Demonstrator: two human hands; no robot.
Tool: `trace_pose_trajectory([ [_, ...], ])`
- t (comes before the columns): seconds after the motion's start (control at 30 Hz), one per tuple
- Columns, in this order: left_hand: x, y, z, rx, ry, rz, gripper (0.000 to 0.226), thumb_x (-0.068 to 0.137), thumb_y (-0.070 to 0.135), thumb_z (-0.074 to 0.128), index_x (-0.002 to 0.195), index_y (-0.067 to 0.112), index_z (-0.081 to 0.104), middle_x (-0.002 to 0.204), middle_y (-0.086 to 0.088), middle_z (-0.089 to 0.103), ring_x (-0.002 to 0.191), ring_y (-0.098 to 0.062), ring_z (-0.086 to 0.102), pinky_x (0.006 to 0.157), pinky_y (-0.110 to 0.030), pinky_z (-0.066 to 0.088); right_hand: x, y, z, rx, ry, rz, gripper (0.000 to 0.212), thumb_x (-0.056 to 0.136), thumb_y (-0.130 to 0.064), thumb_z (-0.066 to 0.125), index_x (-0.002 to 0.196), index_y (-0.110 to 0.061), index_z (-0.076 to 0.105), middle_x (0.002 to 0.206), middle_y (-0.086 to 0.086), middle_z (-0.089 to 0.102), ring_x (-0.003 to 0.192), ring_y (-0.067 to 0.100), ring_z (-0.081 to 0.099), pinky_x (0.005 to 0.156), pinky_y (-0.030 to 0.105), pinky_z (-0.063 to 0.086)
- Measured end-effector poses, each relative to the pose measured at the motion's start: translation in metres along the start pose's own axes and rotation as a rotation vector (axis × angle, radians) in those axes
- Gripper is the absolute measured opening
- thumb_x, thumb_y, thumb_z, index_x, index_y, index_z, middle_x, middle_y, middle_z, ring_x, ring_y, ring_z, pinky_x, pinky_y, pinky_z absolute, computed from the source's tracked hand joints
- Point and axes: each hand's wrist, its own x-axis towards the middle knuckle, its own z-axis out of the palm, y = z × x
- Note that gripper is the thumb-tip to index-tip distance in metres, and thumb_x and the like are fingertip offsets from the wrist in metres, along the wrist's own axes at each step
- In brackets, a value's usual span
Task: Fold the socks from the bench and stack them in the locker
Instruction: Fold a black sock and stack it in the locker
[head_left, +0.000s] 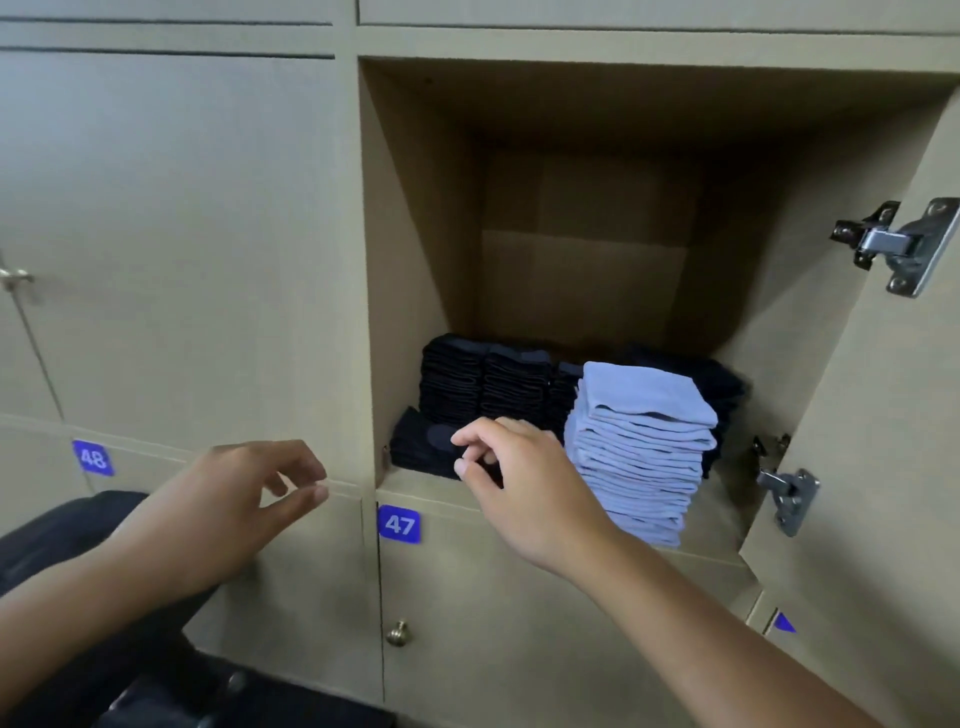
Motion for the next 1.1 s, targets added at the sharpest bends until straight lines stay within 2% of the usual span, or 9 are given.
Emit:
trace_pose_trajectory([
  [0.13, -0.012, -0.023, -0.008, 0.008, -0.003, -0.064, 0.009, 0.091, 0.049, 0.065, 0.085, 0.043, 0.066, 0.084, 0.031, 0.068, 0.086, 0.009, 0.063, 0.073, -0.02, 0.048, 0.003, -0.02, 0.02, 0.043, -0.123, -0.056, 0.022, 0.1, -0.029, 0.056, 0.121, -0.028, 0.063, 0.105, -0.014, 0.06, 0.104, 0.006, 0.053, 0.102, 0.034, 0.041],
  [0.23, -0.022, -0.041, -0.014, 0.012, -0.031, -0.119, 0.008, 0.092, 0.046, 0.066, 0.087, 0.04, 0.067, 0.084, 0.034, 0.067, 0.084, 0.014, 0.061, 0.073, -0.02, 0.049, 0.005, -0.035, 0.038, 0.115, -0.209, -0.078, 0.022, 0.097, -0.031, 0.06, 0.119, -0.03, 0.065, 0.104, -0.016, 0.061, 0.099, 0.003, 0.058, 0.094, 0.033, 0.049],
  [0.33, -0.031, -0.062, -0.019, 0.045, -0.039, -0.166, 0.008, 0.092, 0.045, 0.068, 0.09, 0.036, 0.068, 0.084, 0.022, 0.07, 0.081, 0.008, 0.064, 0.081, -0.029, 0.055, 0.008, -0.049, 0.053, 0.155, -0.284, -0.113, 0.022, 0.097, -0.031, 0.061, 0.119, -0.03, 0.065, 0.101, -0.016, 0.062, 0.094, 0.002, 0.058, 0.087, 0.022, 0.049],
  [0.47, -0.038, -0.089, -0.03, 0.11, -0.027, -0.235, 0.011, 0.093, 0.043, 0.067, 0.093, 0.032, 0.068, 0.087, 0.017, 0.069, 0.086, -0.004, 0.065, 0.084, -0.035, 0.055, 0.013, -0.066, 0.07, 0.19, -0.361, -0.132, 0.021, 0.097, -0.034, 0.063, 0.119, -0.033, 0.065, 0.1, -0.016, 0.063, 0.091, -0.002, 0.058, 0.076, 0.008, 0.043],
  [0.6, -0.044, -0.116, -0.036, 0.168, -0.01, -0.301, 0.015, 0.094, 0.039, 0.067, 0.096, 0.025, 0.069, 0.082, 0.017, 0.061, 0.088, -0.016, 0.063, 0.083, -0.036, 0.053, 0.018, -0.08, 0.085, 0.228, -0.415, -0.123, 0.023, 0.097, -0.038, 0.063, 0.12, -0.035, 0.064, 0.1, -0.015, 0.062, 0.083, -0.001, 0.058, 0.072, 0.011, 0.041],
  [0.73, -0.048, -0.152, -0.036, 0.243, -0.047, -0.389, 0.013, 0.092, 0.037, 0.071, 0.096, 0.026, 0.066, 0.095, 0.007, 0.065, 0.096, -0.021, 0.062, 0.084, -0.036, 0.051, 0.022, -0.087, 0.095, 0.254, -0.442, -0.116, 0.024, 0.096, -0.038, 0.063, 0.12, -0.033, 0.064, 0.097, -0.013, 0.063, 0.077, 0.001, 0.057, 0.074, 0.016, 0.043],
  [0.83, -0.054, -0.177, -0.033, 0.276, -0.129, -0.464, 0.027, 0.088, 0.036, 0.077, 0.107, 0.022, 0.065, 0.108, 0.001, 0.067, 0.097, -0.021, 0.058, 0.083, -0.033, 0.046, 0.023, -0.088, 0.099, 0.262, -0.468, -0.105, 0.024, 0.097, -0.037, 0.063, 0.12, -0.033, 0.064, 0.094, -0.012, 0.063, 0.076, 0.002, 0.057, 0.073, 0.018, 0.043],
  [0.97, -0.062, -0.199, -0.023, 0.284, -0.278, -0.553, 0.064, 0.081, 0.04, 0.085, 0.135, 0.017, 0.057, 0.126, -0.006, 0.061, 0.114, -0.028, 0.057, 0.099, -0.04, 0.048, 0.023, -0.084, 0.1, 0.257, -0.495, -0.097, 0.024, 0.097, -0.037, 0.063, 0.121, -0.033, 0.064, 0.092, -0.012, 0.063, 0.078, 0.004, 0.057, 0.074, 0.019, 0.043],
  [1.1, -0.062, -0.21, -0.014, 0.277, -0.285, -0.541, 0.063, 0.078, 0.037, 0.088, 0.13, 0.019, 0.057, 0.126, -0.005, 0.059, 0.112, -0.026, 0.056, 0.097, -0.04, 0.047, 0.022, -0.079, 0.101, 0.245, -0.513, -0.082, 0.025, 0.097, -0.037, 0.063, 0.122, -0.035, 0.063, 0.095, -0.013, 0.063, 0.077, 0.003, 0.058, 0.074, 0.018, 0.045],
])
